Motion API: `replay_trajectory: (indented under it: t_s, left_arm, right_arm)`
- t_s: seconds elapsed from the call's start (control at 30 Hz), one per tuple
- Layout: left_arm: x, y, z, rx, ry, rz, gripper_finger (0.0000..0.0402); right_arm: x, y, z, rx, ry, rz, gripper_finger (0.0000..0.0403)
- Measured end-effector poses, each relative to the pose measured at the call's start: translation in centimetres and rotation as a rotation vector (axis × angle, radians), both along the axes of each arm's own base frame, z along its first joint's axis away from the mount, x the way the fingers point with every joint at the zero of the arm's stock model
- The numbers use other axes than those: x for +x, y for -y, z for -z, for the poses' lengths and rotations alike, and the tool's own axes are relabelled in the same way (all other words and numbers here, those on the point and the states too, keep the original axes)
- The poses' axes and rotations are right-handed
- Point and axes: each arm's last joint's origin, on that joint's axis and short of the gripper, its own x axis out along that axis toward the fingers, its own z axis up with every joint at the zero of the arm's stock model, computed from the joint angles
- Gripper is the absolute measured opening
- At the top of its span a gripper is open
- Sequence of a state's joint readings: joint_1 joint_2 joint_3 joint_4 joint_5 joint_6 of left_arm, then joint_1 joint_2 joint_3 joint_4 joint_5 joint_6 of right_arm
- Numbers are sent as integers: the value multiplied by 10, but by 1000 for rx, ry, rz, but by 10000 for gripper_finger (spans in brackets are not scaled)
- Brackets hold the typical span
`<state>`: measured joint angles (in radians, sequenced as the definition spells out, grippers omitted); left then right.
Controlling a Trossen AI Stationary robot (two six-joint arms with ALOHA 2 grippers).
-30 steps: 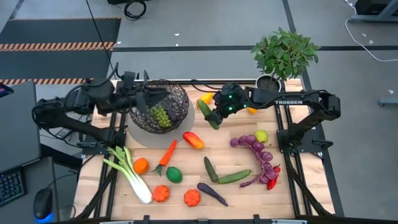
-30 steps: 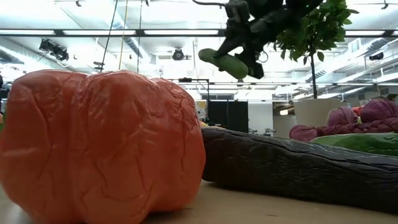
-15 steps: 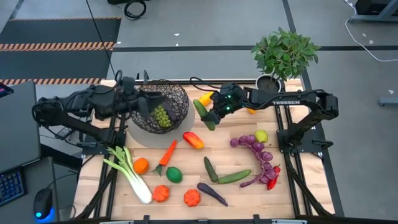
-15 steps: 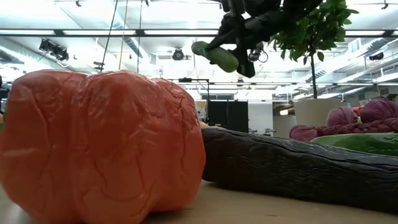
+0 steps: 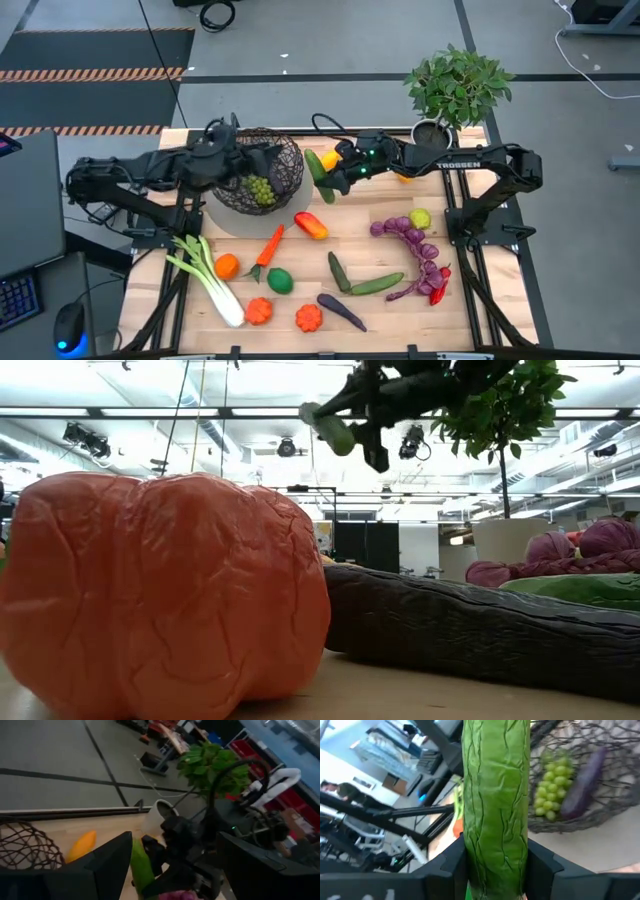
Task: Build produce basket
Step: Put the top green cucumber into the black wire basket
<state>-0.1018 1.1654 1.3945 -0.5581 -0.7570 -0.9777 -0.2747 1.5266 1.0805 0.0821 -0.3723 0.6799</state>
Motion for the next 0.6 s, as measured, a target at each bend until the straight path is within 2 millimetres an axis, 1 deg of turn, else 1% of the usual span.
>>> replay_trajectory:
  t_s: [0.13,0.23,0.33,0.6]
  left_arm:
    - [10,-14,6,-52,17,-59,293]
    - [19,-22,12,-120,11,-13,293]
    - [26,-25,17,-147,-7,24,293]
    - [26,-40,19,-164,-23,2,293]
  right_arm:
    - [6,10,11,36,-7,21,147]
    - [10,12,12,65,29,1,147]
    - [11,13,10,69,48,14,147]
    - [11,13,9,80,54,11,147]
